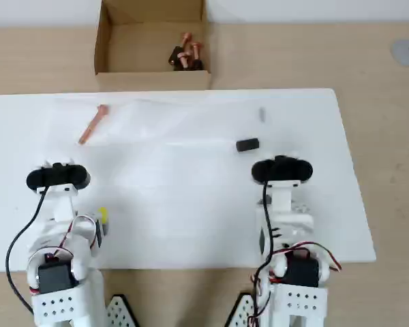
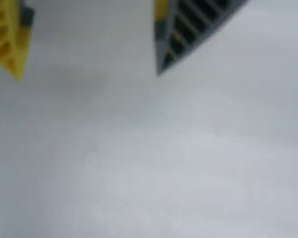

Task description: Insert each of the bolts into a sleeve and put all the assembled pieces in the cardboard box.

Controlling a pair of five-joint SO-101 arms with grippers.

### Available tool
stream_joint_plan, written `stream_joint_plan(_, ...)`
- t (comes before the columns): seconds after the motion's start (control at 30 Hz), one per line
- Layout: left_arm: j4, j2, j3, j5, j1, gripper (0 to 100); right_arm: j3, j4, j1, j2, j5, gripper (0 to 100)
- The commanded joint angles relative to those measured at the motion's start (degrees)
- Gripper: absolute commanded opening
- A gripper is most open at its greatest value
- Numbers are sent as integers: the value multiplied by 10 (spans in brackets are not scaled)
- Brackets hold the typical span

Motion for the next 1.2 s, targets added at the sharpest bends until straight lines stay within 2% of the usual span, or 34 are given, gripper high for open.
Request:
stream_joint_plan(0.0, -13, -4, -2, -4, -3, 187, -3, 1, 10, -67, 4, 10)
stream_joint_plan(1.03, -13, -4, -2, -4, -2, 183, -3, 1, 10, -67, 4, 10)
stream_joint_plan(1.1, -13, -4, -2, -4, -2, 146, -3, 1, 10, -67, 4, 10)
stream_joint_plan(1.17, -13, -4, -2, -3, -2, 67, -3, 1, 10, -67, 4, 10)
